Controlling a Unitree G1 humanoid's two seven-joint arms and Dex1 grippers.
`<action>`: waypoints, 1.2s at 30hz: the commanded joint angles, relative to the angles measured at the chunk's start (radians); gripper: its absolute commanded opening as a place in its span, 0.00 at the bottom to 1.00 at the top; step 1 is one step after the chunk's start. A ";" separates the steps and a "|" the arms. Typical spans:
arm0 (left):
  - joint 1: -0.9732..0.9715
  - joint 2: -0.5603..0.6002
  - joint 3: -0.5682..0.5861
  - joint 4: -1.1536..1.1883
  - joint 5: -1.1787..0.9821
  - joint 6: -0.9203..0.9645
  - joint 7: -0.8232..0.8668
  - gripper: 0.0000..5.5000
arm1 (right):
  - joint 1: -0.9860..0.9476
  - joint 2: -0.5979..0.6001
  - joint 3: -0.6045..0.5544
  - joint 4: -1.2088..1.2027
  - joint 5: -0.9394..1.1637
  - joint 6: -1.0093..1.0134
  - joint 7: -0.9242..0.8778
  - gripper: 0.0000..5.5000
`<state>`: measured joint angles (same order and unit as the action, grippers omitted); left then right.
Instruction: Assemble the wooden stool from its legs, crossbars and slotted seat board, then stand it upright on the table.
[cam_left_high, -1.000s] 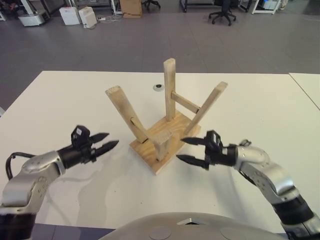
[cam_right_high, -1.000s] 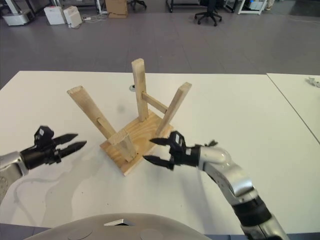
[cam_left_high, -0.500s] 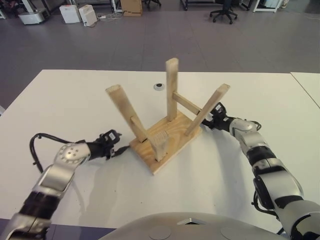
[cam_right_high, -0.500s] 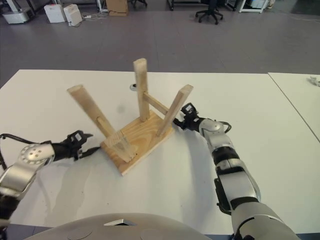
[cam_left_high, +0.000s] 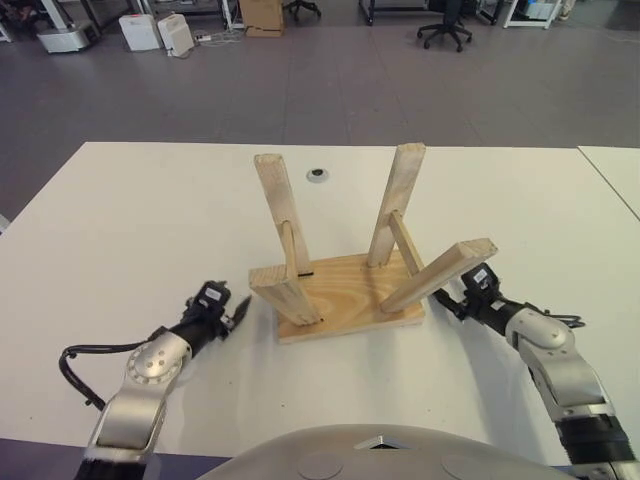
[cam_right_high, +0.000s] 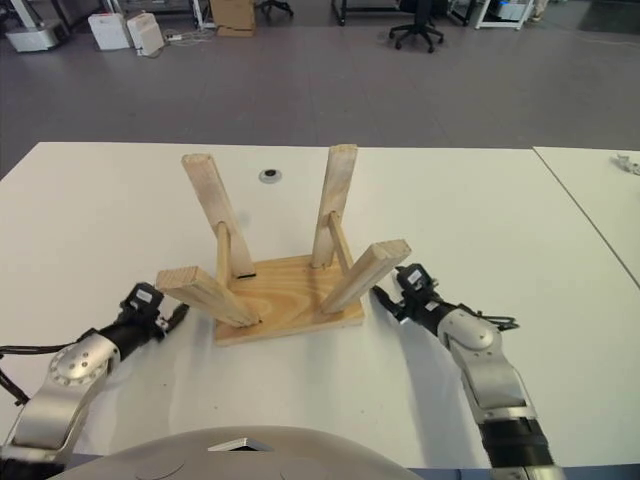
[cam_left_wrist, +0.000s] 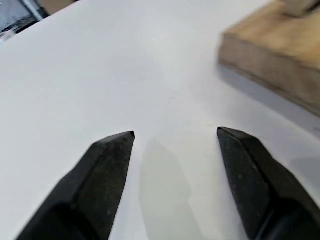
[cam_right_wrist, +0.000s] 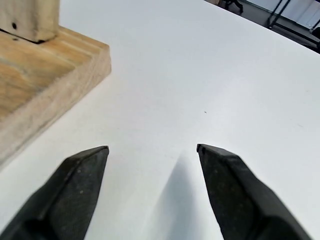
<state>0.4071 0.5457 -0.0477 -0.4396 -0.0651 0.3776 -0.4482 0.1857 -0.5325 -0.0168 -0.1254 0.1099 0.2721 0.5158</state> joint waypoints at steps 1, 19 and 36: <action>0.111 0.125 -0.062 -0.177 0.056 0.172 -0.071 0.55 | 0.134 -0.027 0.000 -0.146 -0.003 0.109 0.006 0.60; -0.123 -0.044 0.033 -0.421 -0.320 0.461 -0.165 0.55 | 0.003 0.039 0.011 -0.519 0.331 0.449 0.068 0.60; -0.154 0.133 0.213 -0.483 -0.454 0.527 -0.238 0.55 | 0.005 -0.160 -0.160 -0.561 0.420 0.482 0.147 0.60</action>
<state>0.2306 0.6446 0.1953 -0.9340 -0.4766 0.9623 -0.6037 0.1780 -0.6502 -0.2303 -0.7066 0.5437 0.8014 0.5891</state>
